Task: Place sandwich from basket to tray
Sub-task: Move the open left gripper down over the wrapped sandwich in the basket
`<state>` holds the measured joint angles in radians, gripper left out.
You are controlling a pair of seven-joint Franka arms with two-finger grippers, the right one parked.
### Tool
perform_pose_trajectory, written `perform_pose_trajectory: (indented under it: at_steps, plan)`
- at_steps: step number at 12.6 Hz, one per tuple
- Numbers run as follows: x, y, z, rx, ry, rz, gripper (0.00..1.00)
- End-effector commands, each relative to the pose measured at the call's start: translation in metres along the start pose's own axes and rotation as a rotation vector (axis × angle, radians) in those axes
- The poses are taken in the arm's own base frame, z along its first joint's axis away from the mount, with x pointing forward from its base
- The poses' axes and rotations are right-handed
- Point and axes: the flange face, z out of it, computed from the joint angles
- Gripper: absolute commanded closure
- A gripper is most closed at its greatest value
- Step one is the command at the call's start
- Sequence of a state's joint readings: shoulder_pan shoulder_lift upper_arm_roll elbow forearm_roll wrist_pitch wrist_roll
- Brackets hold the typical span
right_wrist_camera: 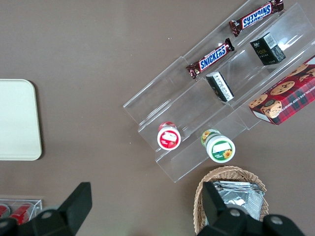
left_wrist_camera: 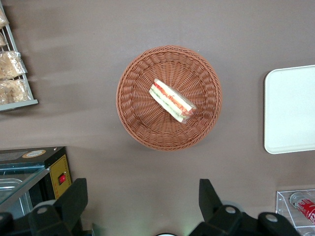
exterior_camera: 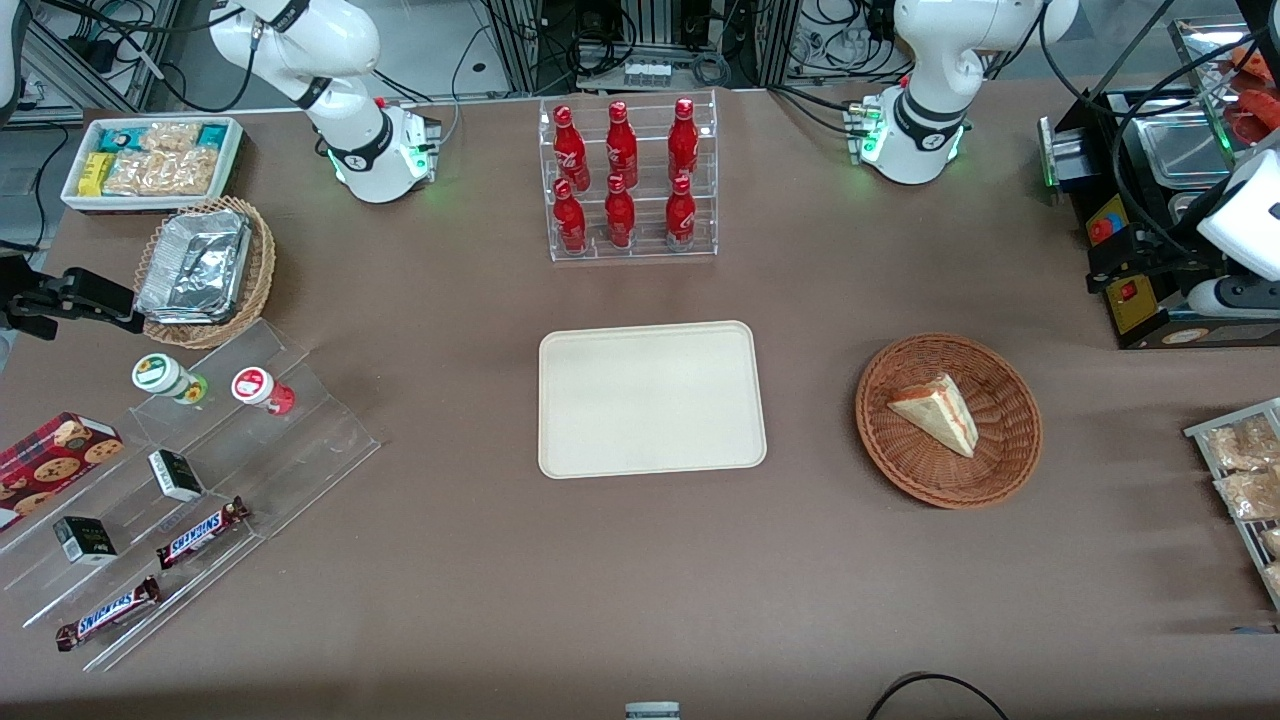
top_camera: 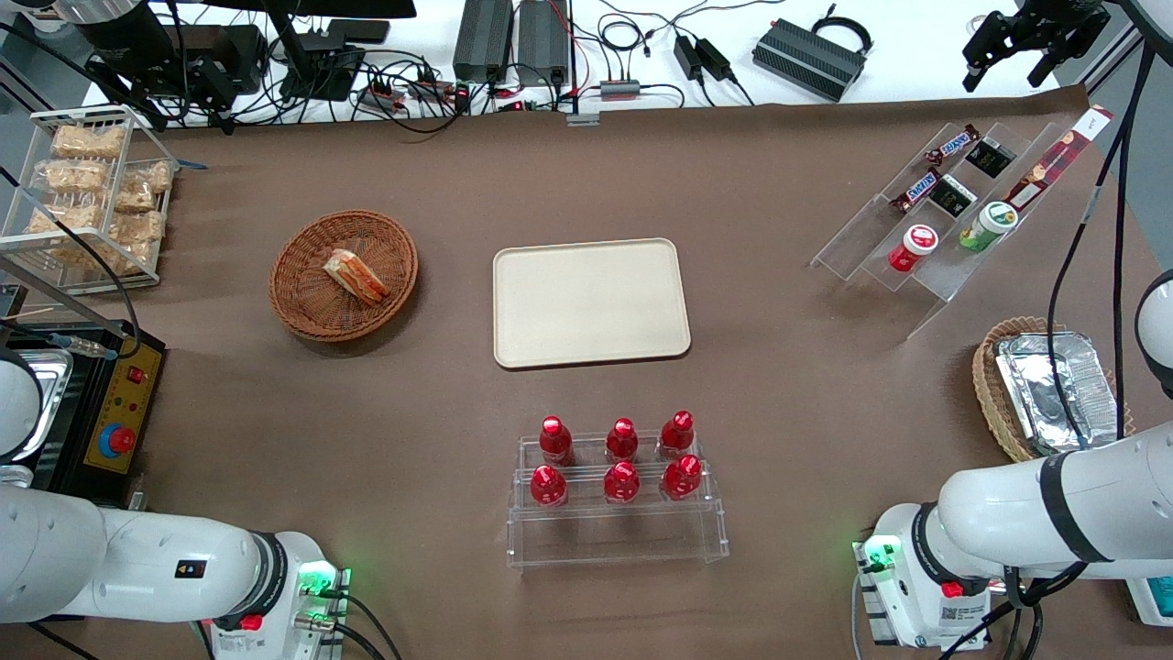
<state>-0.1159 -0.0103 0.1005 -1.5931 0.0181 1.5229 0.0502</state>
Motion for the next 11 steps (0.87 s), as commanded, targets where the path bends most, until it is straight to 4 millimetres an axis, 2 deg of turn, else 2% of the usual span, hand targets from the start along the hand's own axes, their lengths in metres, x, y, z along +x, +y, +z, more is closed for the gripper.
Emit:
perform_pose_trajectory:
  at_steps: [1, 3, 5, 8, 11]
  plan:
    - [0.004, 0.001, -0.005, -0.004, 0.019, 0.013, 0.00]
    - [0.008, 0.002, 0.003, 0.000, 0.009, 0.016, 0.00]
    - [0.020, 0.004, 0.025, 0.004, -0.015, 0.004, 0.00]
    - [0.028, 0.008, 0.087, -0.001, 0.008, -0.069, 0.00]
    - [0.030, 0.021, 0.132, -0.003, 0.048, -0.146, 0.00]
